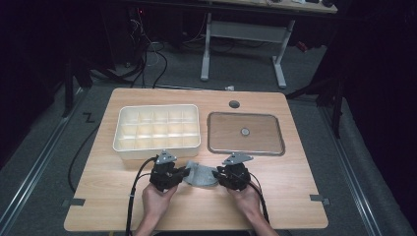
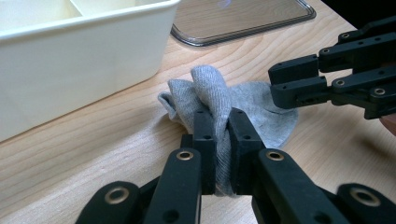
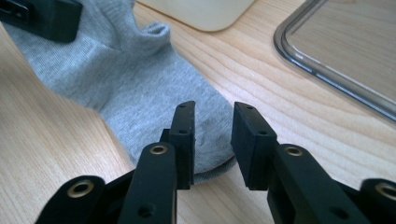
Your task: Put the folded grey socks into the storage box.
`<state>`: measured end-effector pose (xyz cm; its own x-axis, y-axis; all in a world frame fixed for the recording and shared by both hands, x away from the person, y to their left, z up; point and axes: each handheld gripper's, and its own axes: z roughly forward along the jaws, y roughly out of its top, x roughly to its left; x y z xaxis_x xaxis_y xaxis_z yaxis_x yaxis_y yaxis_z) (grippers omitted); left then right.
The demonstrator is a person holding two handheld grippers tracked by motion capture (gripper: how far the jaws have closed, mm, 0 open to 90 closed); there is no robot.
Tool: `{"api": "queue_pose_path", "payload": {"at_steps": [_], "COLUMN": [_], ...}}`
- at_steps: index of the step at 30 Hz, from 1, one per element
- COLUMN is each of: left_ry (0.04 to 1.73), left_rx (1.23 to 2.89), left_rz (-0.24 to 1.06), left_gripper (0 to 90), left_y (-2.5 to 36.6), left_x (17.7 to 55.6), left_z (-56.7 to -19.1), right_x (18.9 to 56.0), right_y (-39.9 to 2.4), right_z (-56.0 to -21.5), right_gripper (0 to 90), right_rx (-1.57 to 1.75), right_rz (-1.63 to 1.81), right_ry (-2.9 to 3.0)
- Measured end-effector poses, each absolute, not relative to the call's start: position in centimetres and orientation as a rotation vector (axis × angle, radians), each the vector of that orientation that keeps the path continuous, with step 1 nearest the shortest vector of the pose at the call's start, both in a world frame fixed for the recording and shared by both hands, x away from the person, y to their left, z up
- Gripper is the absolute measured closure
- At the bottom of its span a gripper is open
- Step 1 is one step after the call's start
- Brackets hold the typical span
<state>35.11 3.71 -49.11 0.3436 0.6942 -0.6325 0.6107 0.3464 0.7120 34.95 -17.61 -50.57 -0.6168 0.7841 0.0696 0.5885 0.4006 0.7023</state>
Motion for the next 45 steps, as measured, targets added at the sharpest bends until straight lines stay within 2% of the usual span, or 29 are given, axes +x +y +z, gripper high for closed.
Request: {"api": "queue_pose_path", "payload": {"at_steps": [9,15,17,21,25,45], "left_ry": [1.338,1.339,1.333,1.328,1.321,1.262], "left_rx": [1.33,1.324,1.329,1.33,1.34,1.408], "left_rz": [0.099,0.102,0.103,0.101,0.098,0.064], "left_gripper": [83.8,83.7,83.8,83.8,83.8,83.5], "left_y": [3.7,3.6,3.7,3.7,3.5,1.3], "left_x": [35.0,34.9,34.8,34.6,34.6,35.1], "left_z": [-49.1,-49.0,-48.9,-48.8,-48.7,-48.4], "right_x": [33.8,34.2,34.4,34.5,34.7,36.3], "right_y": [-19.0,-19.4,-19.4,-19.1,-18.9,-17.7], "right_z": [-49.4,-50.6,-51.1,-51.8,-52.0,-52.1], "right_gripper": [66.2,65.8,67.7,77.2,81.2,82.1], "right_rx": [1.237,1.293,1.306,1.32,1.3,1.243], "right_rz": [1.105,1.056,1.042,1.019,1.01,1.008], "right_ry": [2.327,2.363,2.384,2.406,2.416,2.457]}}
